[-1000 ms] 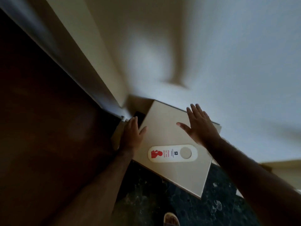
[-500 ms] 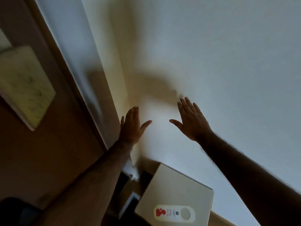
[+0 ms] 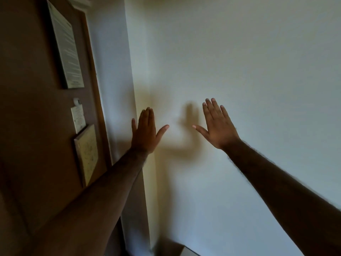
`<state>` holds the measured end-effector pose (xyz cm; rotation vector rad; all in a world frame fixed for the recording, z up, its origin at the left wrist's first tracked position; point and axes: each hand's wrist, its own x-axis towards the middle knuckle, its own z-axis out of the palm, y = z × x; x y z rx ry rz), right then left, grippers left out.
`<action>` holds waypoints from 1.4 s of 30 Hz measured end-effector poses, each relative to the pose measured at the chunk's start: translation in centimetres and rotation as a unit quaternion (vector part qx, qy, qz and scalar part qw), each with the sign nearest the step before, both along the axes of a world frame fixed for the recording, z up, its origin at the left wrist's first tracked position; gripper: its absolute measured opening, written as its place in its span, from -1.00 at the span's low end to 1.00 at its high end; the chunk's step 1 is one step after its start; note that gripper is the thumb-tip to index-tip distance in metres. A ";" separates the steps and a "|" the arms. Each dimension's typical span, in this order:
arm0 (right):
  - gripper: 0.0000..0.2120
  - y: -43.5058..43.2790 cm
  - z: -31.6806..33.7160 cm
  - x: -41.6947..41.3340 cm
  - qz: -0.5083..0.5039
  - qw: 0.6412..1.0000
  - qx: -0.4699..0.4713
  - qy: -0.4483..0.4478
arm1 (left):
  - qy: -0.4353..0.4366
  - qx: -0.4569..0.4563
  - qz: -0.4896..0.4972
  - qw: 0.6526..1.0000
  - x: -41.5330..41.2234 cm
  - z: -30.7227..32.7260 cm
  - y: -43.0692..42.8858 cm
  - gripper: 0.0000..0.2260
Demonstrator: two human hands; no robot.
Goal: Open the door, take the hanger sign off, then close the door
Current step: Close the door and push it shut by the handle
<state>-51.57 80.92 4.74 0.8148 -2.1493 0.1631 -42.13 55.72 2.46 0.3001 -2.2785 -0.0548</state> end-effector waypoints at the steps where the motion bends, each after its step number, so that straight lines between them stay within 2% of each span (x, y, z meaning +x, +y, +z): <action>1: -0.15 0.0 0.6 0.4 0.000 1.000 -0.002 0.004 | 0.003 -0.009 0.004 1.000 0.3 0.6 0.1 -0.16; 8: -0.11 -1.4 2.8 1.6 0.054 0.998 -0.010 0.022 | 0.034 -0.037 0.028 0.998 1.5 4.5 -1.3 -0.09; 12: -0.10 -4.6 1.1 2.3 0.142 0.990 -0.001 0.016 | 0.014 -0.067 0.061 0.996 4.2 4.7 -2.3 -0.07; 14: -0.09 -6.6 -1.1 2.6 0.188 0.982 0.017 0.006 | 0.014 -0.085 0.081 0.993 6.2 4.1 -2.7 -0.05; 17: -0.05 -11.5 -5.3 3.9 0.267 0.963 0.026 -0.028 | -0.041 -0.107 0.118 0.986 10.4 1.6 -4.7 -0.06; 18: -0.04 -18.5 -9.2 7.5 0.371 0.923 0.087 -0.060 | -0.081 -0.096 0.207 0.970 16.4 -1.6 -8.4 -0.09; 19: -0.04 -20.6 -11.1 8.4 0.381 0.918 0.102 -0.046 | -0.093 -0.074 0.222 0.968 18.2 -2.4 -9.1 -0.10; 20: -0.03 -21.3 -12.3 9.3 0.393 0.911 0.101 -0.071 | -0.101 -0.072 0.235 0.964 19.8 -3.1 -10.5 -0.11; 22: -0.02 -22.7 -14.4 9.9 0.409 0.907 0.077 -0.071 | -0.132 -0.081 0.266 0.951 21.5 -3.6 -9.5 -0.11; 23: -0.01 -24.5 -16.3 11.1 0.455 0.878 0.103 -0.103 | -0.163 -0.079 0.293 0.939 23.3 -5.3 -10.3 -0.10; 27: 0.01 -24.9 -20.2 12.2 0.478 0.861 0.131 -0.114 | -0.268 -0.141 0.332 0.893 25.5 -7.2 -8.6 -0.09; 30: 0.05 -24.5 -21.7 12.1 0.479 0.856 0.147 -0.127 | -0.376 -0.280 0.363 0.805 24.4 -6.7 -7.3 -0.11; 32: 0.06 -24.4 -22.9 12.7 0.482 0.852 0.153 -0.135 | -0.410 -0.326 0.379 0.763 23.7 -6.3 -7.6 -0.12; 36: 0.06 -26.2 -27.8 14.8 0.518 0.822 0.167 -0.168 | -0.470 -0.380 0.427 0.673 24.7 -6.4 -9.2 -0.09; 37: 0.07 -27.0 -29.1 15.7 0.523 0.816 0.169 -0.177 | -0.475 -0.390 0.428 0.663 25.2 -6.8 -10.2 -0.08; 42: 0.09 -30.6 -34.2 19.7 0.526 0.797 0.220 -0.201 | -0.475 -0.423 0.404 0.658 28.0 -7.7 -14.4 -0.08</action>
